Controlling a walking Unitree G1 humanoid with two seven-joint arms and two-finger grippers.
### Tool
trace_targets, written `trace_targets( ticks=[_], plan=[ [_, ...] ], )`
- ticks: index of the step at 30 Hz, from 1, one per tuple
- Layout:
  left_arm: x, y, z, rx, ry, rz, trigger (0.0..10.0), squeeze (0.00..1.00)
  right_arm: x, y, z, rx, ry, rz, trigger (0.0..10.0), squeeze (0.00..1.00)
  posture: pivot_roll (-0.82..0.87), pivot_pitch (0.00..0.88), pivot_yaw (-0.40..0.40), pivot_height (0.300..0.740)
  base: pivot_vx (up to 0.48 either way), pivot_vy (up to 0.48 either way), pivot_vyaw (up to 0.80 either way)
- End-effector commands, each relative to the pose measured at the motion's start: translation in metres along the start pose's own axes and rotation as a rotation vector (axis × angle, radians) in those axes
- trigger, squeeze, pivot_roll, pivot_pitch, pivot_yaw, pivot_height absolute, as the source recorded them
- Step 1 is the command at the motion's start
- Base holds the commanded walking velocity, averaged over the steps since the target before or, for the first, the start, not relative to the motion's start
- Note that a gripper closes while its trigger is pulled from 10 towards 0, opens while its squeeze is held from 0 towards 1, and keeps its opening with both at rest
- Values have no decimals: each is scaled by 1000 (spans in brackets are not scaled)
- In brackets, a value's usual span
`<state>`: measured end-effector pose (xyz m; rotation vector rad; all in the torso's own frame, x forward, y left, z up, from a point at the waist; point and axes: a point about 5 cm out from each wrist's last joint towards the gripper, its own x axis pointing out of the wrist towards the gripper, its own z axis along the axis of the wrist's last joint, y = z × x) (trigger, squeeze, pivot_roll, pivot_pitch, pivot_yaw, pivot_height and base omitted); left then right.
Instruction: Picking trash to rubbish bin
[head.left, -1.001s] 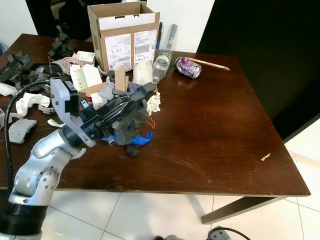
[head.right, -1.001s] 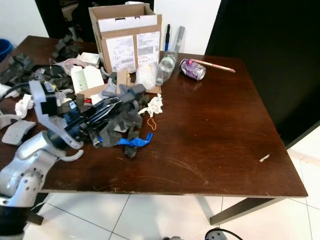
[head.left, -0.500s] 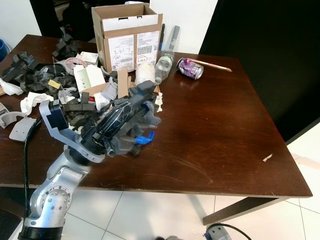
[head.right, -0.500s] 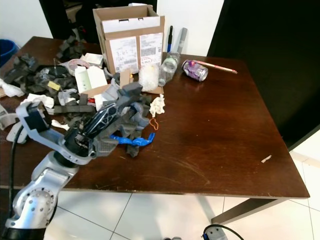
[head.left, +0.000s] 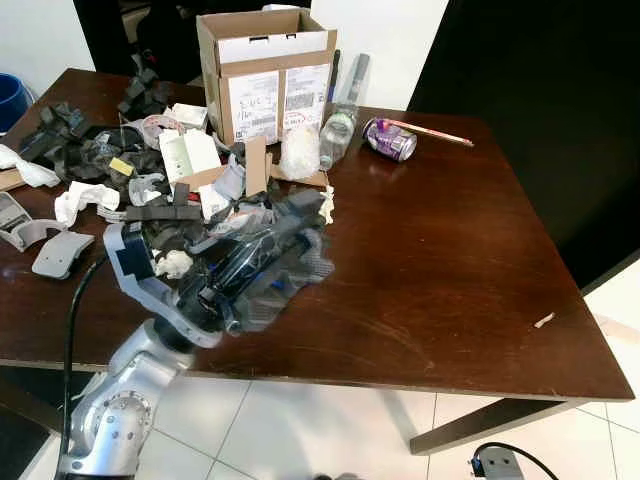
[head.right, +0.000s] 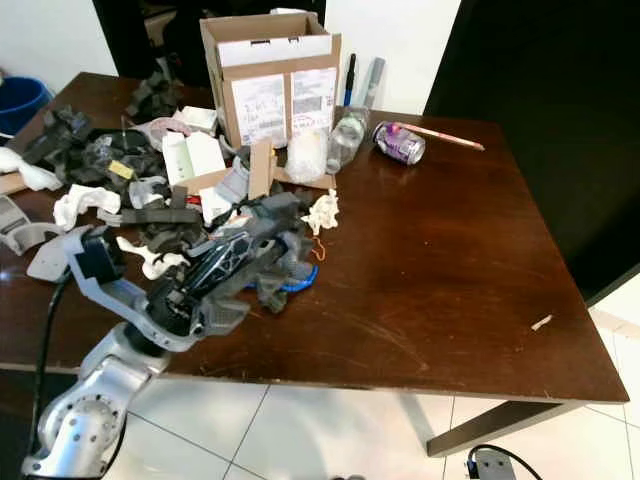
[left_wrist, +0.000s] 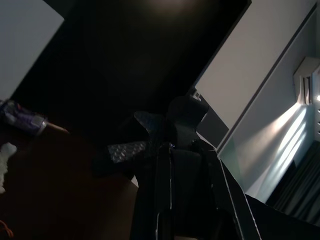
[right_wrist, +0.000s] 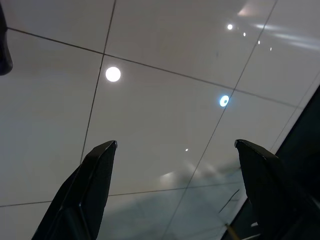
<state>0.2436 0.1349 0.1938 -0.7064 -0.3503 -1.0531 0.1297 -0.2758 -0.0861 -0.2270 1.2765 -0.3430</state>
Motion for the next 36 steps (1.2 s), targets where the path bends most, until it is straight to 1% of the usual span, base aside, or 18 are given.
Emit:
trace_targets(
  ticks=[1,3,8,12,14,19,23,27,30,36],
  plan=[
    [-1,-1,-10,-30,29,2,10000,0,1,-7,-9,25,29,-17,10000,0,213,119,-92,740,0,0,0],
    [-1,-1,-13,-36,44,0,10000,0,1,-8,-10,33,30,-9,10000,0,214,116,-92,740,0,0,-613],
    [-1,-2,-24,-49,95,-17,10000,0,0,2,-11,13,25,34,10000,0,216,107,-95,740,0,0,-771],
    [0,-1,-26,-48,99,-16,10000,0,0,5,-10,11,21,41,10000,0,215,103,-94,740,0,0,-773],
    [-1,3,-28,-27,115,9,10000,0,0,8,-9,6,16,50,10000,0,216,101,-94,740,0,0,-772],
    [-1,7,-26,3,114,34,10000,0,0,11,-8,-3,14,59,10000,0,216,104,-94,740,0,0,-775],
    [-3,21,-29,96,142,142,10000,0,-1,14,-11,-18,19,72,10000,0,218,109,-93,740,0,0,-773],
    [-3,22,-29,105,139,160,10000,0,-1,15,-11,-20,21,74,10000,0,218,110,-95,740,0,0,-775],
    [2,25,-27,151,129,187,10000,0,-1,16,-13,-24,23,77,10000,0,216,117,-95,740,0,0,-769],
    [6,25,-26,156,106,185,10000,0,-1,17,-13,-27,22,79,10000,0,215,118,-94,740,0,0,-770]
  ],
)
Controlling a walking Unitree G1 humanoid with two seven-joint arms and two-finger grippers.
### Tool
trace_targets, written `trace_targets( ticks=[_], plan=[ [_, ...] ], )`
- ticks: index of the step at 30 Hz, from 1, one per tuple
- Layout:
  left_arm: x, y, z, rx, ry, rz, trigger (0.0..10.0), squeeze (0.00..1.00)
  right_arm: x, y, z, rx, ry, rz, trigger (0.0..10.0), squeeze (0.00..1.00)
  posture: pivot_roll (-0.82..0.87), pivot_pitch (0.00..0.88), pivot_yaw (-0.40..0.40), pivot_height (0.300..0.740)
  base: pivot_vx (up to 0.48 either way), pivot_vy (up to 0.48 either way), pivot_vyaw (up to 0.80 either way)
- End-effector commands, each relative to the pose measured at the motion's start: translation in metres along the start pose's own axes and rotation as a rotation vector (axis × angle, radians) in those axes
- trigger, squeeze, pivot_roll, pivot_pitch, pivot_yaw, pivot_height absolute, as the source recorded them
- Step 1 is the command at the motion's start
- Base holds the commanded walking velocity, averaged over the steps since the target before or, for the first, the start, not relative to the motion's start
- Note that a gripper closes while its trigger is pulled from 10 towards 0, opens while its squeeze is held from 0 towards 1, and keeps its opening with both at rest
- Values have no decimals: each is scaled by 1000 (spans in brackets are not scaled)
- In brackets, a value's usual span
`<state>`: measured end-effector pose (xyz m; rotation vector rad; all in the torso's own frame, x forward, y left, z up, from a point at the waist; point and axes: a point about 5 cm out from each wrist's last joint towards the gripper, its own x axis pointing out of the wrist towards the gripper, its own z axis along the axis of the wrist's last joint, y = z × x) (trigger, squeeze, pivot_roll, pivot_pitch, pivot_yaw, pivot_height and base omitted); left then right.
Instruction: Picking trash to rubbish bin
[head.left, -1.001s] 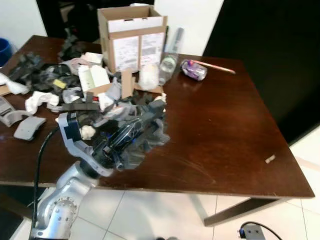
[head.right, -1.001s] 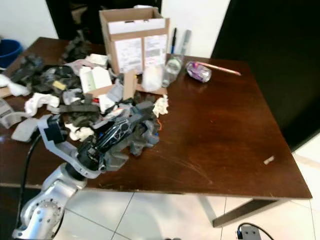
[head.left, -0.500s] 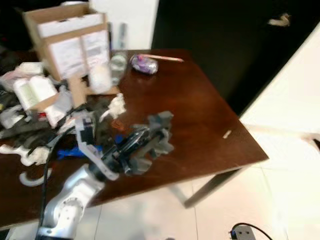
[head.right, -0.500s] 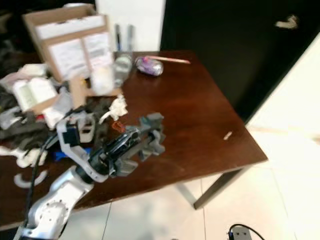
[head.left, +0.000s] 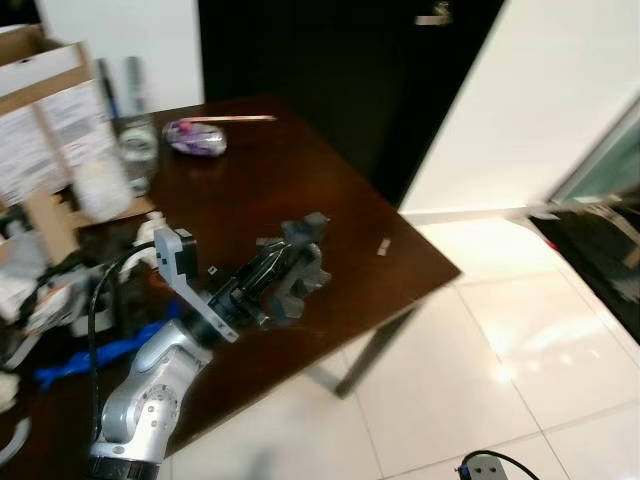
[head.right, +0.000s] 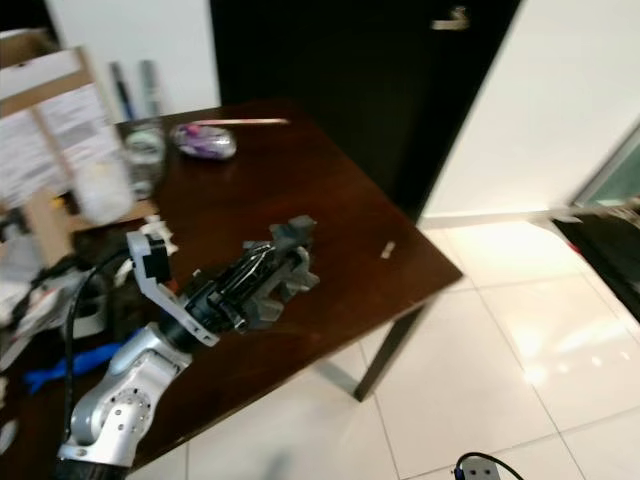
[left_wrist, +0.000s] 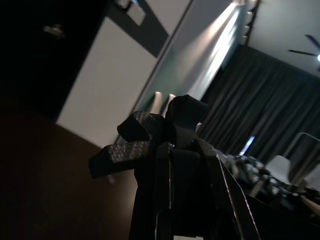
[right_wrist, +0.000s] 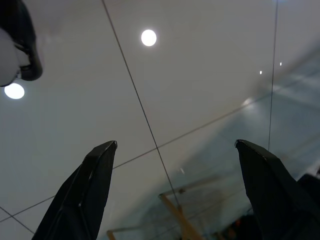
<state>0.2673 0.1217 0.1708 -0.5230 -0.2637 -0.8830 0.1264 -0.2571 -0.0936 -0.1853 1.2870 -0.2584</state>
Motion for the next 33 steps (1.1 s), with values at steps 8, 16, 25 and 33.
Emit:
trace_targets(
  ticks=[8,16,25,33],
  plan=[
    [3,5,-4,2,-8,54,10000,0,0,-1,-8,-19,18,2,10000,0,209,118,-95,740,0,0,-773],
    [6,10,-4,18,-18,98,10000,0,0,-1,-7,-18,13,5,10000,0,204,117,-93,740,0,0,-773],
    [6,15,-2,53,-16,136,10000,0,0,4,1,-15,-19,33,10000,0,204,114,-89,740,0,0,-772],
    [10,14,-1,69,-20,143,10000,0,0,9,6,-34,-45,53,10000,0,205,120,-90,740,0,0,-481]
  ],
)
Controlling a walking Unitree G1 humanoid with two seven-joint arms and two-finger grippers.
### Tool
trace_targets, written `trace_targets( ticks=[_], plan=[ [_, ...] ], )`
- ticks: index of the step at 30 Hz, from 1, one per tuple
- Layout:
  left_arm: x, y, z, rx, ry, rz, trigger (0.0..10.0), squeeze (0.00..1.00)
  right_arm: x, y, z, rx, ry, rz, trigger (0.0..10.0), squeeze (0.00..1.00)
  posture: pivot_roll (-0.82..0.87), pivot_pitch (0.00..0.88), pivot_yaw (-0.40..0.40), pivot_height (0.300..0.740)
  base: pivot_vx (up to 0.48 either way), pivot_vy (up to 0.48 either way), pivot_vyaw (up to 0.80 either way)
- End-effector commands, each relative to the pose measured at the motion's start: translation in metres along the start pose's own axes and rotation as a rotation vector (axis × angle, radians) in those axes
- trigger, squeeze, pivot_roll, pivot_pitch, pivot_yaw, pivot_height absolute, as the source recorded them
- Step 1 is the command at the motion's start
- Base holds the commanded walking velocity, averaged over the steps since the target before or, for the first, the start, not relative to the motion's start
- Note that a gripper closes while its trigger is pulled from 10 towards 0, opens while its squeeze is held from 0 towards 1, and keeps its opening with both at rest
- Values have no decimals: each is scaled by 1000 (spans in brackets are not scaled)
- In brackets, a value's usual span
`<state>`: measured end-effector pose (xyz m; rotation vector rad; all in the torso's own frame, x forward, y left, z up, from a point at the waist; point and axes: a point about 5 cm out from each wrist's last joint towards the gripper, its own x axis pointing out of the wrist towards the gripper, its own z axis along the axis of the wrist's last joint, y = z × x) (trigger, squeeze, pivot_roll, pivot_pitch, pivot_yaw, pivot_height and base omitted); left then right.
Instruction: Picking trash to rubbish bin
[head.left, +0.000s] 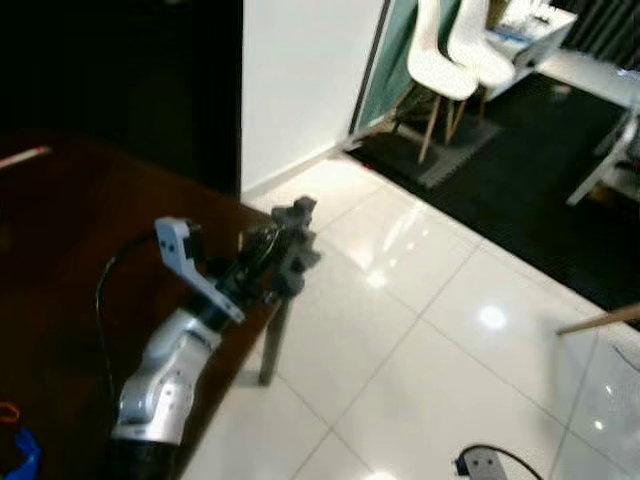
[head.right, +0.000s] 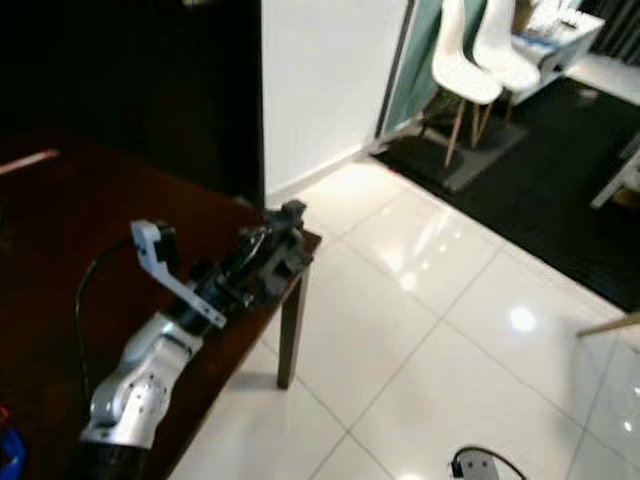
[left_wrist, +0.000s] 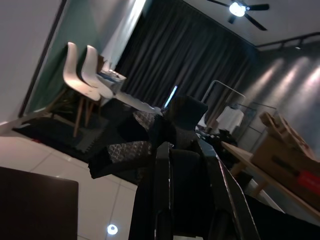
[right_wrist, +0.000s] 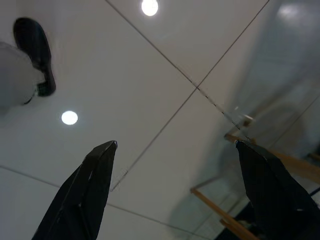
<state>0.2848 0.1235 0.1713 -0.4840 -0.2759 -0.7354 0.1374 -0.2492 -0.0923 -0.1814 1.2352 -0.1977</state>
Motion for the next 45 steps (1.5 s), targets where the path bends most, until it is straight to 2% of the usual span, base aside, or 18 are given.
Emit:
trace_targets(
  ticks=[1,7,12,16,32,40,45],
  plan=[
    [1,-1,-2,2,4,10,10000,0,0,2,-5,-12,11,12,10000,0,205,120,-90,740,0,0,0],
    [1,-1,-3,9,19,-10,10000,0,0,8,0,-6,-14,36,10000,0,219,103,-72,740,0,0,0],
    [2,1,-2,19,46,-37,10000,0,-1,23,11,31,-54,79,10000,0,226,81,-42,740,0,0,0],
    [4,2,2,28,56,-53,10000,0,-1,35,15,25,-65,101,10000,0,225,67,-7,740,0,0,0],
    [14,-1,1,3,64,-103,10000,0,-2,44,12,45,-61,114,10000,0,189,70,23,740,0,0,0],
    [25,-7,-3,-20,55,-148,10000,0,-2,47,14,-20,-77,136,10000,0,172,79,6,740,0,0,0],
    [26,-8,-3,-20,55,-164,10000,0,-3,49,15,-69,-79,139,10000,0,169,78,6,740,0,-281,0]
  ],
)
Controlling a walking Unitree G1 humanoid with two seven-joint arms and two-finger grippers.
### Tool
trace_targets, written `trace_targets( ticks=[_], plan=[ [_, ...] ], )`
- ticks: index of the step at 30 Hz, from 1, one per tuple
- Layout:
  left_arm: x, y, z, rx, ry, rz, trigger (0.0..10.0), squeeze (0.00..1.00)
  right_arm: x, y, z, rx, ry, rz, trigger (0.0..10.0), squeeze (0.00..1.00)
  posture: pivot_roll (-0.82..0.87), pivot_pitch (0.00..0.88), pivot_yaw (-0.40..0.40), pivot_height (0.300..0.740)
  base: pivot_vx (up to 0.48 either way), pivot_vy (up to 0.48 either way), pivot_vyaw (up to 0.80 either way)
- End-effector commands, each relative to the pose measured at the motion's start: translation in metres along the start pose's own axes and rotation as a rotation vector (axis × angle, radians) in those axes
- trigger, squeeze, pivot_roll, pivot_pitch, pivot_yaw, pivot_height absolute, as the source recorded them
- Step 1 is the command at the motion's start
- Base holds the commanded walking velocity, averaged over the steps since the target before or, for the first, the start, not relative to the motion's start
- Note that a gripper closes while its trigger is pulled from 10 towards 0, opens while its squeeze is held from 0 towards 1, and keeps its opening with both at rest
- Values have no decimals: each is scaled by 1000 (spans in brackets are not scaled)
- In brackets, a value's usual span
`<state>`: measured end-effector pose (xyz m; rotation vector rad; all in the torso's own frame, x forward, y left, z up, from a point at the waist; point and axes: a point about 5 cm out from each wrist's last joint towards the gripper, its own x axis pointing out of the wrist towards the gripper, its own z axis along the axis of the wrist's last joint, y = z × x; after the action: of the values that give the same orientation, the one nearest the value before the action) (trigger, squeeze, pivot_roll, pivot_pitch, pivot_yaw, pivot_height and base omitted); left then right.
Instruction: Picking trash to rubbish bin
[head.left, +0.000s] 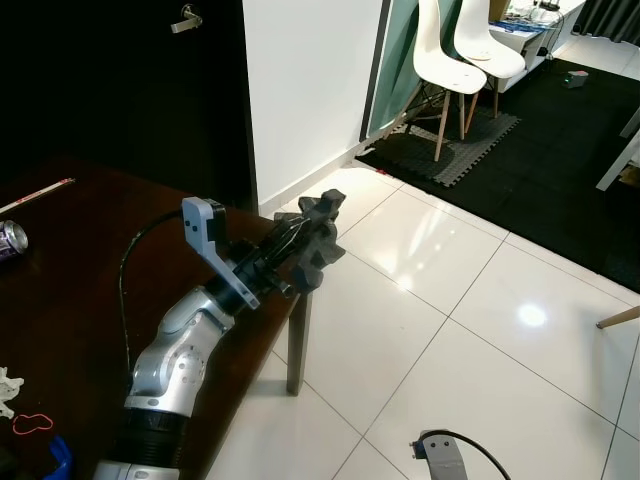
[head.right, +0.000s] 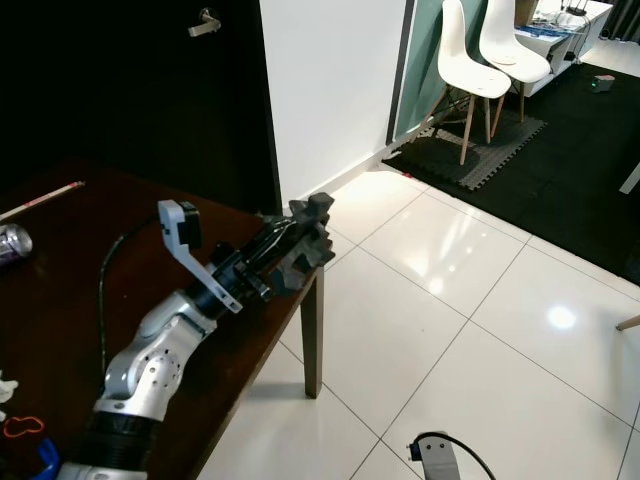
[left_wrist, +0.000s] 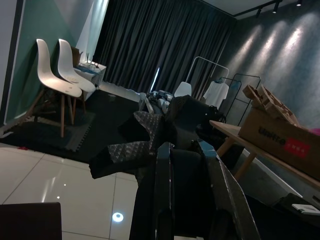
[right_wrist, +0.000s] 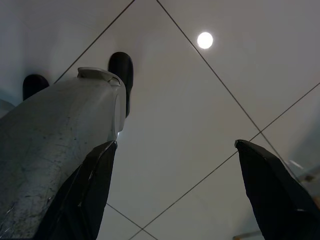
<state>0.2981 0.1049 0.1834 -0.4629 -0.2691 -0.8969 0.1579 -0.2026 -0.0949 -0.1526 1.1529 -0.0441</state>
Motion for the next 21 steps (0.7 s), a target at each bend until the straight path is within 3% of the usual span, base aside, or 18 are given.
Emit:
trace_targets(
  ticks=[1,21],
  plan=[
    [2,-1,-3,-7,10,-12,10000,0,0,3,-4,-18,16,12,10000,0,167,80,6,740,0,-304,0],
    [3,-2,-2,-15,-10,-13,10000,0,0,4,-1,-49,6,25,10000,0,167,89,-6,740,0,-334,0]
  ],
)
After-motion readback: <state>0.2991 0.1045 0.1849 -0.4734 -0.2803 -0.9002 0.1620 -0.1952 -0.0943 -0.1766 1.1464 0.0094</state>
